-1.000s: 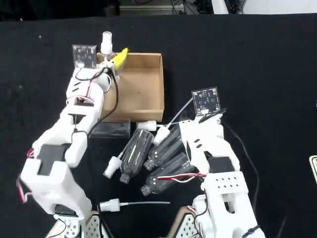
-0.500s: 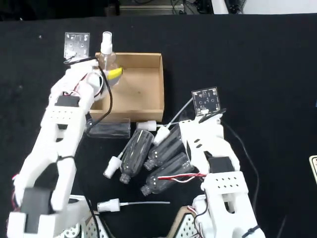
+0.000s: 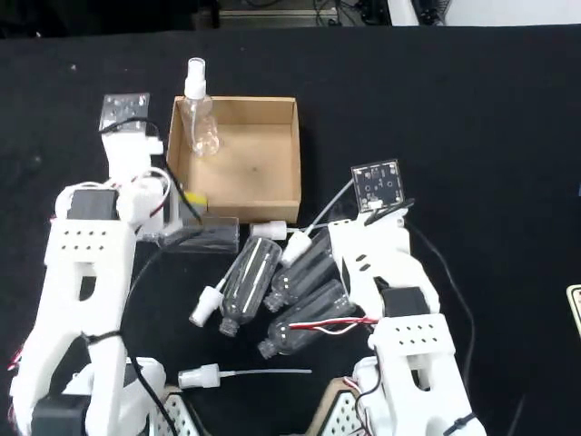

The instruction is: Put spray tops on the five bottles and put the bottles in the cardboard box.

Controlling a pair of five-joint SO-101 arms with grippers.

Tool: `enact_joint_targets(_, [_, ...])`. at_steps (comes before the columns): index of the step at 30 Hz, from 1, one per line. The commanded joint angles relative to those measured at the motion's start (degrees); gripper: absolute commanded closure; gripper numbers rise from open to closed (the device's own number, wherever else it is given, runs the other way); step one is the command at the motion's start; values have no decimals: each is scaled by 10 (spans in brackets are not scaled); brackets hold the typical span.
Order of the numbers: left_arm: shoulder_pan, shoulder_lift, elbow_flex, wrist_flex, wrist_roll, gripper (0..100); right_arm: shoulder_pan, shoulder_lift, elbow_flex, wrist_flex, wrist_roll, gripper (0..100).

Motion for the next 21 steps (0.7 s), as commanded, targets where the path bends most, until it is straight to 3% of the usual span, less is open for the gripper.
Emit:
enact_joint_targets(1, [41, -35, -52, 136, -50, 676, 2, 0, -6, -14, 5, 975])
enact_joint_targets(5, [129, -39, -54, 242, -70, 676, 2, 0, -6, -14, 5, 975])
enact_joint_targets(8, [189, -40, -45, 268, -70, 676, 4, 0, -6, -14, 5, 975])
enact_joint_targets(14, [260, -40, 7, 227, -70, 676, 39, 0, -10, -14, 2, 976])
enact_joint_targets(21, [305, -36, 74, 108, -70, 675, 47, 0, -6, -35, 2, 976])
